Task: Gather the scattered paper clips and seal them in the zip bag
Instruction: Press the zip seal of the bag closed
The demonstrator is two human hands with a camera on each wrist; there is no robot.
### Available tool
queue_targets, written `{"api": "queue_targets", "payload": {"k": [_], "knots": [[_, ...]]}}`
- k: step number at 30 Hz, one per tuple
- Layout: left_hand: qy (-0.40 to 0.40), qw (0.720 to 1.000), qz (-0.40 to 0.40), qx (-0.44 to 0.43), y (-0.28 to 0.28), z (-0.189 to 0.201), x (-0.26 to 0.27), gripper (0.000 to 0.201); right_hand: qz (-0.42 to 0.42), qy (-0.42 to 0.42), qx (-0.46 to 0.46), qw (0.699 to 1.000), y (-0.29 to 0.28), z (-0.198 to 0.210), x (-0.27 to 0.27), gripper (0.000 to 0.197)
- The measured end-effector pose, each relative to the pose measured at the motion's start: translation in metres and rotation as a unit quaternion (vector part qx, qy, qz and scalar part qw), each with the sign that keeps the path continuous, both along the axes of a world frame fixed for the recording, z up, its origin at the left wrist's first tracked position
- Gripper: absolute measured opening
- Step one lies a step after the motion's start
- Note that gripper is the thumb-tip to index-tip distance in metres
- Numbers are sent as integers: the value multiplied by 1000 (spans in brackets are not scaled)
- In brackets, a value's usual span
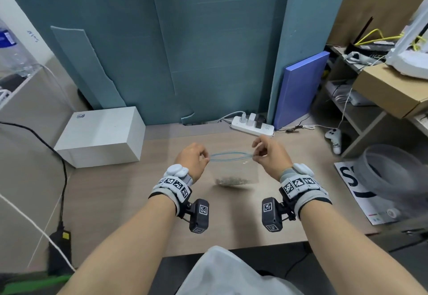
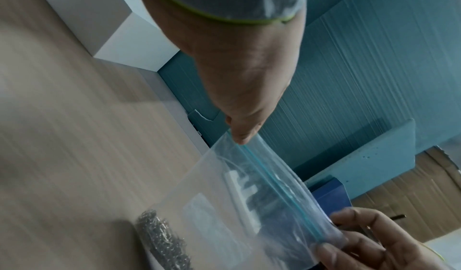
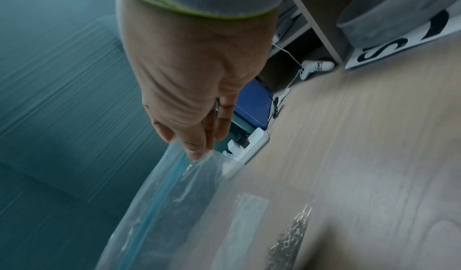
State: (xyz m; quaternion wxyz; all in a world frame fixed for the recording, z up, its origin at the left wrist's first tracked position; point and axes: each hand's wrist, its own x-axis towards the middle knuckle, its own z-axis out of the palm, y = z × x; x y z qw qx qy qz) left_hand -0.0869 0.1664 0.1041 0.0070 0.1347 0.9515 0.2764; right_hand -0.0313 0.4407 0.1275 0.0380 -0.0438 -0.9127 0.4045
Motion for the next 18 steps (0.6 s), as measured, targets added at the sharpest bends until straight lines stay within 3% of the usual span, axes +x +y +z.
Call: {"api": "queue_targets", "payload": {"k": [2, 6, 8, 14, 18], "knots": [[12, 1000, 6, -15, 13, 3, 6, 17, -2, 3, -47, 999, 4, -5, -1, 49], [18, 999, -23, -45, 58, 12, 14, 46, -3, 8, -106, 994, 15, -17, -5, 52], [8, 997, -50, -62, 84, 14, 16, 50, -2, 8, -124, 992, 21, -22, -6, 50], [36, 994, -48, -88, 132, 10, 22, 20, 6, 11, -145, 989, 37, -35, -9, 48], [30, 995, -36, -84, 143, 10, 20, 11, 17, 7, -173, 985, 45, -38, -10, 43]]}}
